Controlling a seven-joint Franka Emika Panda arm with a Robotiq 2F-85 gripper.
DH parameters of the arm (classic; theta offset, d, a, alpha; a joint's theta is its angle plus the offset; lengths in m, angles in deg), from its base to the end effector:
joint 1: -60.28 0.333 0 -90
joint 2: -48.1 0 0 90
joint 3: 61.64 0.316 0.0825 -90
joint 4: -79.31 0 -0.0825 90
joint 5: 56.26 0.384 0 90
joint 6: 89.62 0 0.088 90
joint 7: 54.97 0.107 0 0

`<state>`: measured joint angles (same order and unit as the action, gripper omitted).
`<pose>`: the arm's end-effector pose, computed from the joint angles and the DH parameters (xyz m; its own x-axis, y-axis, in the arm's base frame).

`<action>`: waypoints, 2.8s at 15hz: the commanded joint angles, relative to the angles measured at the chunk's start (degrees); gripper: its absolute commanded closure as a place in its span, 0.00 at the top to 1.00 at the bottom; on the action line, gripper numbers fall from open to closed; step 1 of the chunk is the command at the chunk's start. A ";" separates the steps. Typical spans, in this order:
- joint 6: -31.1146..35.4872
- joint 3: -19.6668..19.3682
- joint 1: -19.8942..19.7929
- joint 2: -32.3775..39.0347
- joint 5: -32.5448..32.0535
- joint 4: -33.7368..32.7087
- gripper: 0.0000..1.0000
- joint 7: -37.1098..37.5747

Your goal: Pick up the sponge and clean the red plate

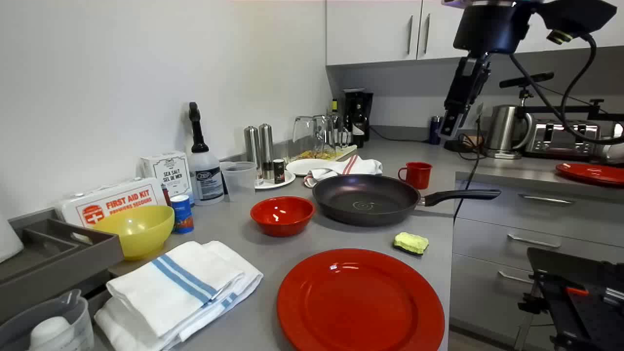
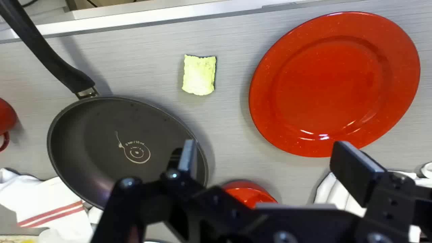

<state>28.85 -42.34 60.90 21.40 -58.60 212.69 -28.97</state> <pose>0.4063 0.1597 0.5228 0.9659 -0.0954 0.2407 -0.1202 -0.9886 0.0904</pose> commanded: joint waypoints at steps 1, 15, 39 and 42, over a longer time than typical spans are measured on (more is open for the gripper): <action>-0.12 -1.32 1.54 0.26 -0.80 -0.09 1.00 0.61; 5.79 -2.05 -0.15 1.53 -1.35 7.44 1.00 11.41; 23.53 -3.10 -2.08 14.01 -18.35 14.04 1.00 35.15; 23.46 -4.00 -1.55 14.74 -20.61 14.05 1.00 32.37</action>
<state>50.85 -45.08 58.49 35.35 -76.38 226.37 4.15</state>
